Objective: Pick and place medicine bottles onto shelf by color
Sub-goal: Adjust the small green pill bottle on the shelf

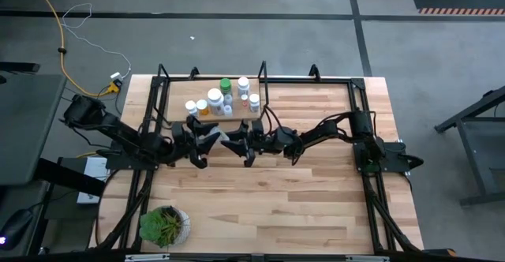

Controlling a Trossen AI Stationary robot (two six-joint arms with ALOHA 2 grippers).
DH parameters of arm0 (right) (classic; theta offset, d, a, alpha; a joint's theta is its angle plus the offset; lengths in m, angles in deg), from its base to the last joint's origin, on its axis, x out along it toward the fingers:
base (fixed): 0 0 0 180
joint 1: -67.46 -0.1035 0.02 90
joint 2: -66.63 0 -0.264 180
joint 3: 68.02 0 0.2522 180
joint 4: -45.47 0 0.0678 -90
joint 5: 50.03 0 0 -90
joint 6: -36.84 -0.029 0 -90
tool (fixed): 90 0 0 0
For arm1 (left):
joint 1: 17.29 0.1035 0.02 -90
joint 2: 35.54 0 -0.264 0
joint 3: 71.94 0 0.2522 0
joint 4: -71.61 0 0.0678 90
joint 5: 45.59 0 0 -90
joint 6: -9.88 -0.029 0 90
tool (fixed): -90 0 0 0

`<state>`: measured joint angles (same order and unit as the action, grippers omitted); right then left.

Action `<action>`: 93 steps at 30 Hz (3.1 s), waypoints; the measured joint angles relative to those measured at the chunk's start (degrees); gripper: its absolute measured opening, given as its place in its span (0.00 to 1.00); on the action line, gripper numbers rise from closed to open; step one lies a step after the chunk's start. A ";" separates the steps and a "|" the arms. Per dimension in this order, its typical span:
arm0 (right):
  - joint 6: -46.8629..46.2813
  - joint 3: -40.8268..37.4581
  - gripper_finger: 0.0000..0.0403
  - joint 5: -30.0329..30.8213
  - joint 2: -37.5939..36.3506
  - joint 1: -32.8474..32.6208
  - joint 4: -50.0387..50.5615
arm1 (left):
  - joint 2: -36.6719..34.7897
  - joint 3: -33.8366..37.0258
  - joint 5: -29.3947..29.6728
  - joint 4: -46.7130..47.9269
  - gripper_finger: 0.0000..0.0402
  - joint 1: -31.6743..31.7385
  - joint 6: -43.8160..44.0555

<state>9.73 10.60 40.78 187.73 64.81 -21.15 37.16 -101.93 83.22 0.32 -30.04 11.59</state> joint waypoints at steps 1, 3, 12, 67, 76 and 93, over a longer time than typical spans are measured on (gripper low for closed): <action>0.02 0.00 0.32 -0.24 0.00 0.00 0.35 | -1.02 0.46 0.57 -0.05 0.46 -0.54 -1.07; 0.08 0.00 0.32 -0.77 0.00 0.16 1.51 | -3.52 1.85 3.02 0.15 0.47 -1.91 -3.32; 5.35 -0.07 0.32 -1.30 -3.85 1.59 19.97 | -18.95 6.06 18.44 4.15 0.48 -11.94 -15.67; 28.08 26.95 0.31 -1.48 -11.26 -3.89 110.97 | 1.47 -16.90 -26.88 71.13 0.63 6.11 9.36; 28.10 26.95 0.31 -1.11 -11.23 -3.89 112.46 | 2.15 -18.20 -26.79 73.17 0.57 5.99 8.66; 28.49 26.88 0.37 -0.74 -11.15 -3.85 112.49 | 2.09 -18.24 -26.00 74.68 0.31 6.05 8.12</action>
<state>38.22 37.48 40.05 176.58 60.96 91.34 39.25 -120.17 57.22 75.00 -23.99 19.71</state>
